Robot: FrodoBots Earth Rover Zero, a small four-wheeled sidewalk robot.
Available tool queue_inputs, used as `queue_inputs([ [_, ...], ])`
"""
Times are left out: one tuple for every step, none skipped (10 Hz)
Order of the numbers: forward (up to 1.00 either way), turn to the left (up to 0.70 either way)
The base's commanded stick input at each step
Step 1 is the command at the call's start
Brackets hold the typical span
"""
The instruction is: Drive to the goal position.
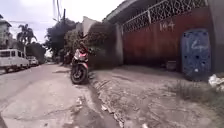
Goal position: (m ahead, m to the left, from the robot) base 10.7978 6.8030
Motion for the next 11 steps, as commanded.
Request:
queue_inputs([
  [0.00, 0.00],
  [0.00, 0.00],
  [0.00, 0.00],
  [0.00, 0.00],
  [0.00, 0.19],
  [0.00, 0.70],
  [0.00, 0.70],
  [0.00, 0.70],
  [0.00, 0.70],
  [0.00, 0.70],
  [0.00, 0.70],
])
